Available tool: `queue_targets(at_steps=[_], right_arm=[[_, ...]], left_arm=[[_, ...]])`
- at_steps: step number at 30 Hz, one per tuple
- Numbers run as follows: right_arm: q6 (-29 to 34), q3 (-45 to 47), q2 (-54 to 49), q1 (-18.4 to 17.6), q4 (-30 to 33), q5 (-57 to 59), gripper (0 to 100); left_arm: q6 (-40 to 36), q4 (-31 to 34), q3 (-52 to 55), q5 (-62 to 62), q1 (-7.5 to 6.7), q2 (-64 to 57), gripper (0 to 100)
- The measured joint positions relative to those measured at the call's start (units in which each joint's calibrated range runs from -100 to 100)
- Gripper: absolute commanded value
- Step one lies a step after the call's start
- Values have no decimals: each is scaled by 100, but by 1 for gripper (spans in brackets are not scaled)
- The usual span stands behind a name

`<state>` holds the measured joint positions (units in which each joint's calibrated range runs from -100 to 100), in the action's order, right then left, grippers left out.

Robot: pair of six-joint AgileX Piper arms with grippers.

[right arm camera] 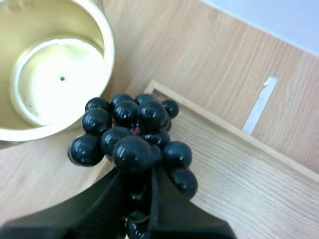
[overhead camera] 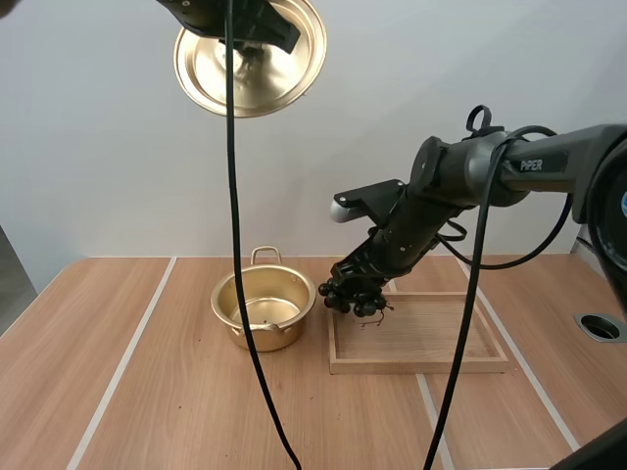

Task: Open the pot, put the grape inside, and close it

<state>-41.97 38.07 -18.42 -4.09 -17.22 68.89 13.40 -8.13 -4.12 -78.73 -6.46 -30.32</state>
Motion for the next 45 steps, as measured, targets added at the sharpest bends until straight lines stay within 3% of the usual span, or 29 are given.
queue_targets(at_steps=[17,24,38,45], right_arm=[[208,-1383,-605,0,9,1074,0],[191,-1727,-605,-17,-283,1371,0],[171,-2108,286,-846,-370,1387,0],[171,-2264,714,-945,-380,1308,0]], left_arm=[[0,0,-476,0,0,-611,0],[0,0,-480,150,0,-674,0],[-185,0,-1413,370,0,-795,0],[-240,0,-1875,-12,0,-819,0]])
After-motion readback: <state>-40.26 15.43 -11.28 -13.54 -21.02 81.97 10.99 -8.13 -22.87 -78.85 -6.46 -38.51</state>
